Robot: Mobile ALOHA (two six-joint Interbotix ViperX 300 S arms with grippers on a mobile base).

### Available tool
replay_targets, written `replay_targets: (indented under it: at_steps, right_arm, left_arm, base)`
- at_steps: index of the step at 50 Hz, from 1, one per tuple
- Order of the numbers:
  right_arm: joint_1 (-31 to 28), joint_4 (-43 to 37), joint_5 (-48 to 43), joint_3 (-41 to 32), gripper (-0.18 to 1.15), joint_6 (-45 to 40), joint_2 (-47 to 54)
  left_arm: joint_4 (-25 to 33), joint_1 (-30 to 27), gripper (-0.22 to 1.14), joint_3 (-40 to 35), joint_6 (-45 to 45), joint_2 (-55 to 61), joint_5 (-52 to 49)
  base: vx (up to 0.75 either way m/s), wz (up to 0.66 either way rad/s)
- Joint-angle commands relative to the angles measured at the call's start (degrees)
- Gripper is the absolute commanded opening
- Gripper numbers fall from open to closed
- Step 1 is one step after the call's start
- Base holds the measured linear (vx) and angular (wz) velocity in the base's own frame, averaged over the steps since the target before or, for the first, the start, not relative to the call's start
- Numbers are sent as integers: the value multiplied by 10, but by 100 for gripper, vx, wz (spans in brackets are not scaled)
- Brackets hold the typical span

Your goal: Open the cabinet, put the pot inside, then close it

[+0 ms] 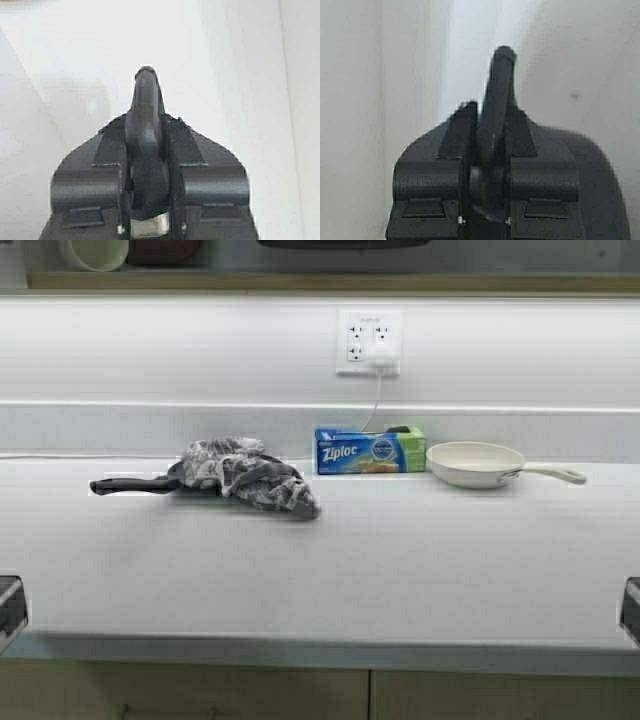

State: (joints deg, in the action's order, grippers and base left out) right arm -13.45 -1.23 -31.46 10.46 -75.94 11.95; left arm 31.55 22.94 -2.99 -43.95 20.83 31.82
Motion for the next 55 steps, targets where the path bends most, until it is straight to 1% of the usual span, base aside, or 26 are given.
replay_targets:
  at_steps: [1,14,23,34,37,39,41,43,45,49,50,51,53,55]
  right_arm:
    - [-3,12,-4,-5,7,4,-18]
    - [7,10,-4,-5,7,-4,0]
    - [10,11,-7,18,7,-18,-4]
    - [10,11,-11,24,7,-18,-1]
    - [10,5,-13,27,8,-22,-1]
    - [11,3,-13,29,10,-22,-1]
    - [11,1,-13,29,17,-24,-1]
    - [11,1,-16,28,29,-23,-1]
    - [11,1,-18,29,46,-23,-1]
    - [12,-3,-32,32,83,-25,-2]
    - [12,-4,-35,34,95,-27,-4]
    - [13,-8,-36,37,102,-26,-4]
    - [13,-14,-40,39,108,-25,-7]
    - [13,-20,-42,40,107,-22,-8]
  left_arm:
    - [-4,47,2,-11,-10,-11,16]
    - [-4,48,2,-11,-12,-8,17]
    - [-3,52,2,-2,-14,-3,15]
    - [1,52,2,2,-18,-1,16]
    - [9,52,5,2,-22,-1,19]
    - [18,52,10,4,-26,-1,25]
    - [22,54,19,6,-35,-1,39]
    - [22,54,31,9,-44,0,57]
    - [21,56,47,12,-51,0,78]
    - [19,60,82,18,-63,-2,113]
    - [19,60,89,19,-66,-3,120]
    - [19,60,97,20,-69,-4,124]
    - [19,60,107,21,-74,-4,130]
    - [20,60,107,24,-78,-5,133]
  base:
    - [3,2]
    - [3,1]
    - [3,1]
    - [3,1]
    - [2,0]
    - [2,0]
    - [2,0]
    - [1,0]
    - [1,0]
    - [1,0]
    - [0,0]
    - [0,0]
    - [0,0]
    - [0,0]
